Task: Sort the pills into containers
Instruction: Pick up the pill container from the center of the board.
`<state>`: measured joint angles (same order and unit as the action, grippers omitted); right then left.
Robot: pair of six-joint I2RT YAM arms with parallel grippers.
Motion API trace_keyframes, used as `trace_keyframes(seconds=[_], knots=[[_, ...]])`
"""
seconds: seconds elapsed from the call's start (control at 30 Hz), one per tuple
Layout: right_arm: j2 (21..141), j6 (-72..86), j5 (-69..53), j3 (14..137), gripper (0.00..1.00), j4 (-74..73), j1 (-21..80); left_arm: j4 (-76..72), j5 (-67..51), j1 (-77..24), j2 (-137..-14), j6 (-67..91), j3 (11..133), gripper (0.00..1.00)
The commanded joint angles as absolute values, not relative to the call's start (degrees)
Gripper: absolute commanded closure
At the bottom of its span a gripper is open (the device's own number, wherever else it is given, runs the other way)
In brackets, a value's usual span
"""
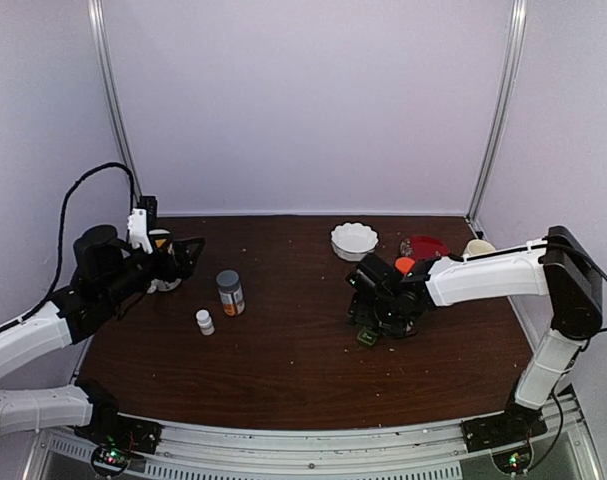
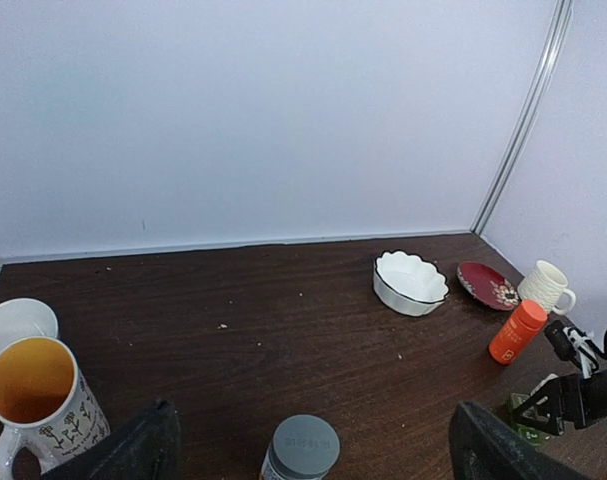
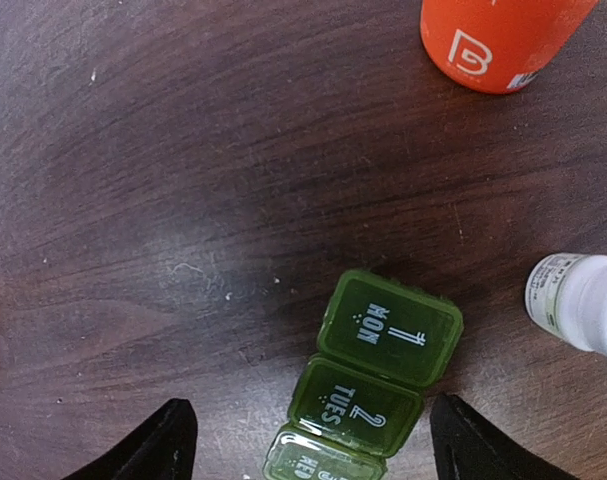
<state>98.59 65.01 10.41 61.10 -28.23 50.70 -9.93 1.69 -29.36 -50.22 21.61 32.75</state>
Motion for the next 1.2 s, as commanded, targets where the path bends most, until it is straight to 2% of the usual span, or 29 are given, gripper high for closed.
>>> trace_keyframes(seconds=[0.0, 0.27, 0.37, 0.47, 0.6, 1.0, 1.17], knots=[[99.9, 68.1, 10.7, 62.2, 0.16, -28.8, 50.3, -12.1, 4.1, -29.6, -48.5, 19.4, 32.1, 0.03], [102.7, 69.3, 10.0, 62.7, 0.22, -29.3, 49.4, -12.1, 5.4, -29.6, -48.1, 18.7, 31.7, 0.03], [103.2, 69.2, 10.3, 62.7, 0.33, -29.1, 48.9, -11.5, 5.4, -29.6, -47.8, 18.3, 31.5, 0.03], [103.2, 68.8, 10.8, 63.1, 0.38, -29.3, 48.6, -10.5, 5.6, -29.6, -47.3, 17.8, 31.4, 0.03], [102.7, 66.0, 9.3, 63.2, 0.48, -27.2, 48.4, -9.9, 5.9, -29.6, -46.5, 17.6, 31.3, 0.03], [95.8, 56.8, -1.1, 56.1, 0.53, -9.8, 47.7, -10.7, 2.4, -29.6, -48.0, 21.0, 30.8, 0.03], [93.9, 54.0, -6.4, 53.3, 0.55, -2.4, 47.3, -11.9, -4.6, -29.6, -50.7, 25.0, 32.1, 0.02]])
